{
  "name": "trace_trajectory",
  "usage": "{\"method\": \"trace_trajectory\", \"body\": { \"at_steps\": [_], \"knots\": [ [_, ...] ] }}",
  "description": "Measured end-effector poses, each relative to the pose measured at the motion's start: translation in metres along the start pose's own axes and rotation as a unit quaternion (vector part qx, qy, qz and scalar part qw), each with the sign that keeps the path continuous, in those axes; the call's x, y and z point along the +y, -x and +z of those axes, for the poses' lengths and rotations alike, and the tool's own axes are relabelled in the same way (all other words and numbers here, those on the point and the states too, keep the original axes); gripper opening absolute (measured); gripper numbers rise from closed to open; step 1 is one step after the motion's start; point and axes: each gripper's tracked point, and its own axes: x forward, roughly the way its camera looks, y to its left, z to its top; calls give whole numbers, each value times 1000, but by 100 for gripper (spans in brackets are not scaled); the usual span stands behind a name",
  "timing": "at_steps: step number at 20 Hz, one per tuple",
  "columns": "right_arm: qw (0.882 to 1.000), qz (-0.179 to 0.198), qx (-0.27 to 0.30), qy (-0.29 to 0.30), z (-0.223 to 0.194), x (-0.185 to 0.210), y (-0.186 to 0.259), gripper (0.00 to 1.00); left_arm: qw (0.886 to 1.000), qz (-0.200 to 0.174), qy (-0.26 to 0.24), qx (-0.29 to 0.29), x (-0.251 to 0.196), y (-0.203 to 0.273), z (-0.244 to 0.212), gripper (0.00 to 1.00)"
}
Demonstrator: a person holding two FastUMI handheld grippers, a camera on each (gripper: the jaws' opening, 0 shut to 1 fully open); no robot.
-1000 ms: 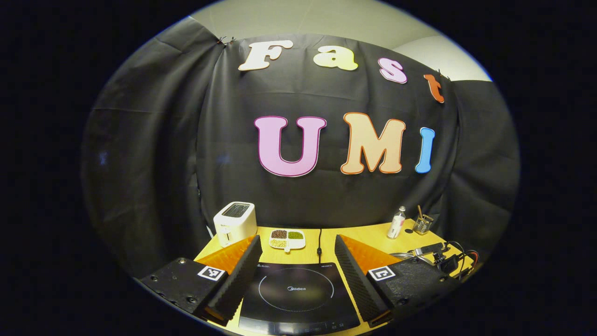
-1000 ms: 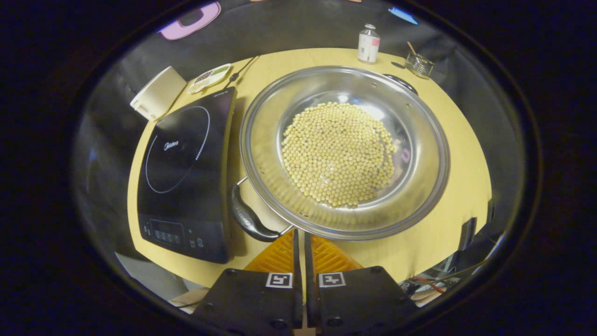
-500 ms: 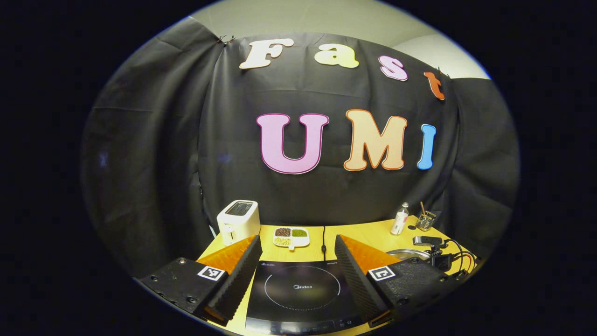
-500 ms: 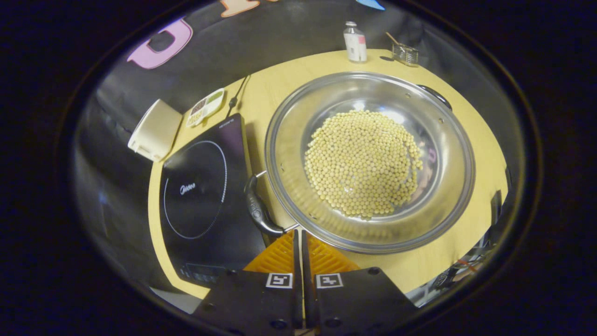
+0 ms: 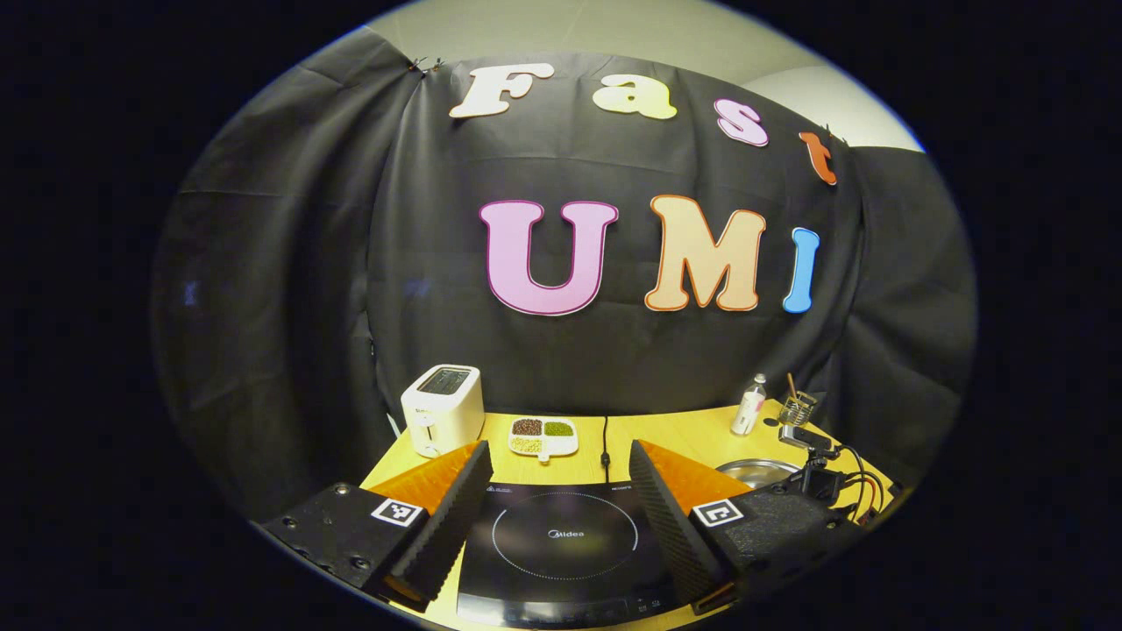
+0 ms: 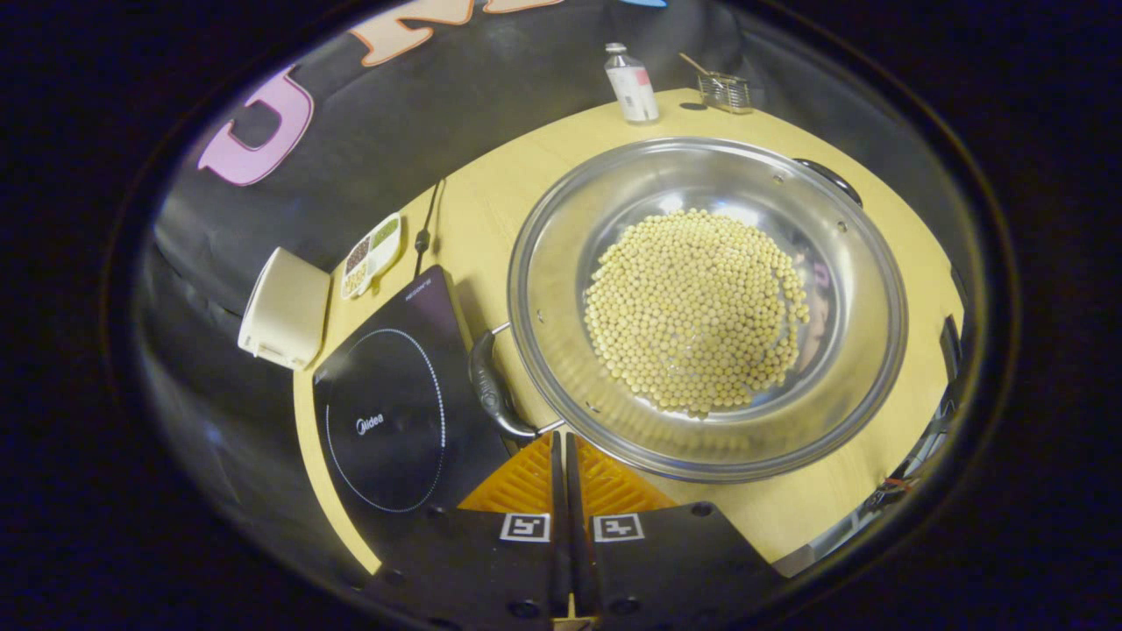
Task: First push the handle of the pot to place it horizontally, then grasp the pot with both hands and set it on the induction cooktop.
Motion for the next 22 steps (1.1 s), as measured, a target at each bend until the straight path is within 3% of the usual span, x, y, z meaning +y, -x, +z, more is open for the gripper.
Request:
{"method": "trace_trajectory", "body": {
  "at_steps": [3, 4, 7, 8, 10, 12, 14, 16, 17, 18, 19, 20, 22],
  "knots": [
    [1000, -4, -5, -7, 4, 3, -3, 0, 1000, -1, -1, 5, 2, -2, -3, 96],
    [1000, -4, -7, -10, 5, 3, -3, 4, 1000, -1, -2, 6, 3, -2, -4, 96],
    [1000, -5, -10, -14, 7, 3, -5, 4, 1000, 0, -4, 10, 4, -4, -6, 96],
    [1000, -5, -11, -14, 8, 3, -5, 0, 1000, 0, -4, 11, 4, -4, -7, 96],
    [1000, -2, -8, -15, 8, 3, -4, 4, 1000, -4, -3, 15, 2, -5, -10, 96],
    [1000, 9, -12, -14, 12, 4, 4, 0, 1000, -11, -2, 20, -2, -4, -14, 93],
    [1000, 16, -19, -10, 17, -3, 16, 4, 999, -18, 1, 27, -9, -5, -19, 96],
    [1000, 23, -20, -6, 18, -11, 30, 0, 999, -30, 5, 35, -18, -6, -23, 96],
    [999, 27, -21, -3, 20, -19, 42, 9, 999, -36, 7, 40, -24, -7, -26, 96],
    [999, 27, -24, -1, 25, -28, 49, 10, 998, -43, 7, 47, -29, -8, -30, 96],
    [999, 34, -29, 1, 29, -33, 60, 22, 997, -51, 8, 53, -36, -10, -33, 96],
    [999, 35, -36, 2, 36, -41, 69, 22, 996, -58, 10, 60, -42, -11, -36, 96],
    [998, 34, -51, 9, 55, -63, 84, 40, 994, -72, 16, 76, -57, -14, -45, 94]
  ]
}}
